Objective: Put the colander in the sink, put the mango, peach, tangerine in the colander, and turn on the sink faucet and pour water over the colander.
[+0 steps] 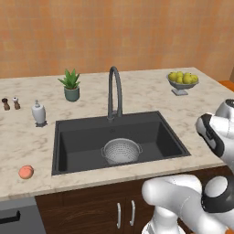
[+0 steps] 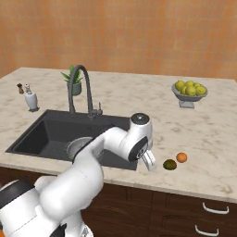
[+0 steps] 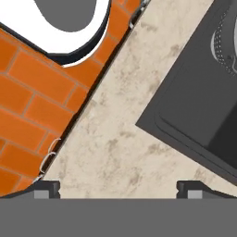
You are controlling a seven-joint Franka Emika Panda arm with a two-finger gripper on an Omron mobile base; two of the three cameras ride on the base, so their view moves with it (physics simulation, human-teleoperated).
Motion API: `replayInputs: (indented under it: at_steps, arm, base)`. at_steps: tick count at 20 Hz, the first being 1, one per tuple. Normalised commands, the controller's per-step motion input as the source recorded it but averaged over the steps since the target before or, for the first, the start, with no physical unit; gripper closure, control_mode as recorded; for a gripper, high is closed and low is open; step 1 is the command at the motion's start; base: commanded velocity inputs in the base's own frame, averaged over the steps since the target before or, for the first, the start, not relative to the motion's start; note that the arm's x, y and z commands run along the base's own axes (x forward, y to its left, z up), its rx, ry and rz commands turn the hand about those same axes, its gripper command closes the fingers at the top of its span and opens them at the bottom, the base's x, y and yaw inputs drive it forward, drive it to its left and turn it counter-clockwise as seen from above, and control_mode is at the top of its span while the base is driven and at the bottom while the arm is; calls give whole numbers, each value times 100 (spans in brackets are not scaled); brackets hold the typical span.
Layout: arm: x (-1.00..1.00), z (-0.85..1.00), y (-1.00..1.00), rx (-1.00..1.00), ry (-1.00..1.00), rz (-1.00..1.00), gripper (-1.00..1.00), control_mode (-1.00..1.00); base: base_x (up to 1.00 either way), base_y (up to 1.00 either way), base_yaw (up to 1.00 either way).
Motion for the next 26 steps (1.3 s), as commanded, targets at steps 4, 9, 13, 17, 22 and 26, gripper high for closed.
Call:
replayInputs:
  at_steps: [4,9,13,17,22,26]
  arm:
    - [16,-5,-50,6,0,0,-100,-100]
    - [21,-5,-38,4,0,0,-100,-100]
    - [27,-20,-23,3,0,0,-100,-100]
    - [20,-37,-21,2,2,0,-100,-100]
    - [23,-32,-18,0,2,0,-100,-100]
    - [12,-27,-19,0,0,0,-100,-100]
  base:
    - [0,0,0]
    - [0,0,0]
    - [0,0,0]
    - [0,0,0]
    - [0,0,0]
    - [0,0,0]
